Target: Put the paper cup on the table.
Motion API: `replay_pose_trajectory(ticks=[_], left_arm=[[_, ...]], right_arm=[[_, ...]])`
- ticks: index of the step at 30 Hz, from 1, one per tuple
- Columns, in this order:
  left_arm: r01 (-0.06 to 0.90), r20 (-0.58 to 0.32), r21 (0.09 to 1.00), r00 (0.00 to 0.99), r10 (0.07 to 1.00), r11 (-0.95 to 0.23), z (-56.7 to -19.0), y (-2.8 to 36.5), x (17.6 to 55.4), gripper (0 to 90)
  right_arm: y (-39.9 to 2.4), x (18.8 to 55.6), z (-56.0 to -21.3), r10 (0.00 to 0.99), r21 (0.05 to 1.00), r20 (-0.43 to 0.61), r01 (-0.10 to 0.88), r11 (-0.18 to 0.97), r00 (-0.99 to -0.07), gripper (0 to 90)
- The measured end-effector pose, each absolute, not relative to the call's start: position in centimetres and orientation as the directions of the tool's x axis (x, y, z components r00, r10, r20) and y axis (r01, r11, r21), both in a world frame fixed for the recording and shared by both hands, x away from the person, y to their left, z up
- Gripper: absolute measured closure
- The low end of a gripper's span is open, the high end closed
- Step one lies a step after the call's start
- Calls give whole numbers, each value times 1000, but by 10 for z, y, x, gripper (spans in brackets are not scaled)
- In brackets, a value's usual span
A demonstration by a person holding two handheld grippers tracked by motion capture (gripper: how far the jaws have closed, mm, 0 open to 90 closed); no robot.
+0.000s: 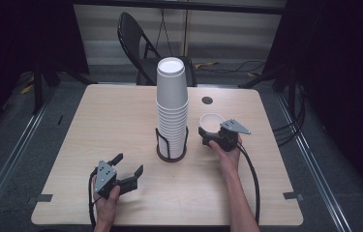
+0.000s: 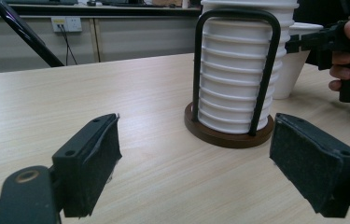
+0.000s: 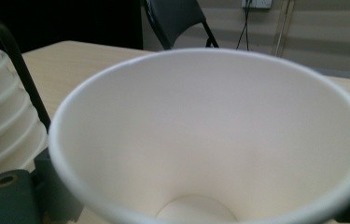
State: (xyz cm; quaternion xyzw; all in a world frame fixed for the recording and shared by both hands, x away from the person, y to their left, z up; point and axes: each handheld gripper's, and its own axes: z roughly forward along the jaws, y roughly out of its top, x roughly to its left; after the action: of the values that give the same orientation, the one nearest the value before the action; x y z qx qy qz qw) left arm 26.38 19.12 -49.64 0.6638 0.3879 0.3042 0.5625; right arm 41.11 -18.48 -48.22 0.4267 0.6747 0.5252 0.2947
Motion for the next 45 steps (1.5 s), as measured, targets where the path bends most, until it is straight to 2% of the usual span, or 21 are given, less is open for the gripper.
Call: replay_pose_trajectory(ticks=[13,26,30,45], left_arm=[[175,-35,982,514,857,-65,-496,191,264,161],[176,-35,982,510,859,-65,-496,191,264,162],[176,-36,982,512,858,-64,-496,191,264,162],[176,-34,983,487,873,-60,-496,190,264,163]], right_arm=[[-188,409,-494,896,916,63,381,122,-439,131],[-195,399,-490,905,878,83,461,131,-416,139],[-199,394,-491,907,876,98,469,116,-409,135],[-206,361,-483,914,916,132,401,37,-385,135]])
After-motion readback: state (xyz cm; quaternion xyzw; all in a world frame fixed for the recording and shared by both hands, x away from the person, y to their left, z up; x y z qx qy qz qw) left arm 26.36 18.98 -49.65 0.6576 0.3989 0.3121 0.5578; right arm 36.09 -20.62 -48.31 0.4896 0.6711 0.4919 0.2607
